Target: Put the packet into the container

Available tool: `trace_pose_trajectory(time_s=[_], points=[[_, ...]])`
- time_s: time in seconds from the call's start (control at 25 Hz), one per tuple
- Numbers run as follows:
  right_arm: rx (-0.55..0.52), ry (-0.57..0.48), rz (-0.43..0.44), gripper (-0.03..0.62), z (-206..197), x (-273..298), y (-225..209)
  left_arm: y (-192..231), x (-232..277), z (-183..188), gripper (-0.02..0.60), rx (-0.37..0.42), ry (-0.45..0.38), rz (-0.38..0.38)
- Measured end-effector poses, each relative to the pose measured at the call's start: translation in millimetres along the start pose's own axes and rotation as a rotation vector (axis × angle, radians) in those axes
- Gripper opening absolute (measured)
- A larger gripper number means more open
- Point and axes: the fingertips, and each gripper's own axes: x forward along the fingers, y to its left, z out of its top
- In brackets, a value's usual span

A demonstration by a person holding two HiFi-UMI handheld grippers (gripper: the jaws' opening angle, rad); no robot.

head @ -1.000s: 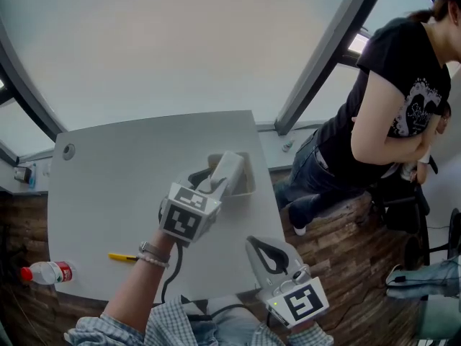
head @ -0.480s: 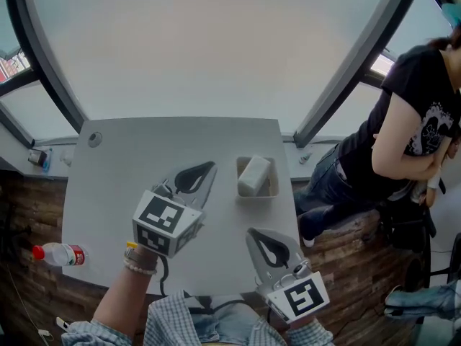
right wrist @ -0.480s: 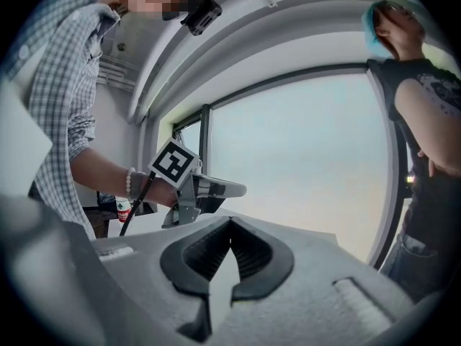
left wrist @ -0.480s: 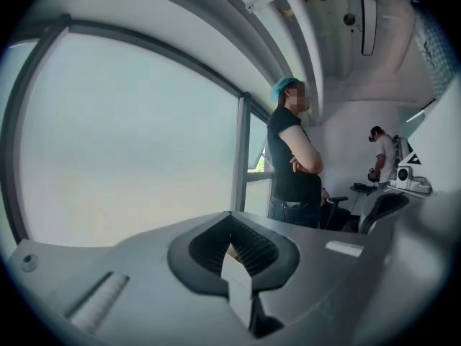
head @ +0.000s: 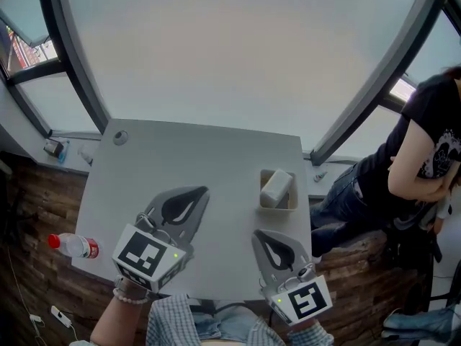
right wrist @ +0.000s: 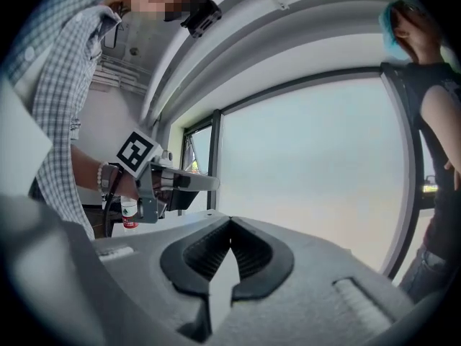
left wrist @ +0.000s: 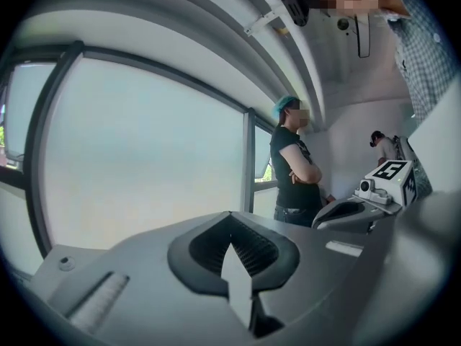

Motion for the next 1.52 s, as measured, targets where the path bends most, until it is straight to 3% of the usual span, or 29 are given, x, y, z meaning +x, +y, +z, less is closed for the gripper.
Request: trace_pose_trajectory(time_s=[0.56, 1.52], points=[[-0.028, -0.027, 0.054, -0.002, 15.1, 20.4, 18.1, 10.5, -62.0, -17.2, 0.003, -0.08, -0.014, 0.088], [-0.018, 0.003, 0.049, -0.002, 11.6, 17.0, 19.0, 1.9, -54.1, -20.1, 0.003, -0.09, -0.014, 0.063]])
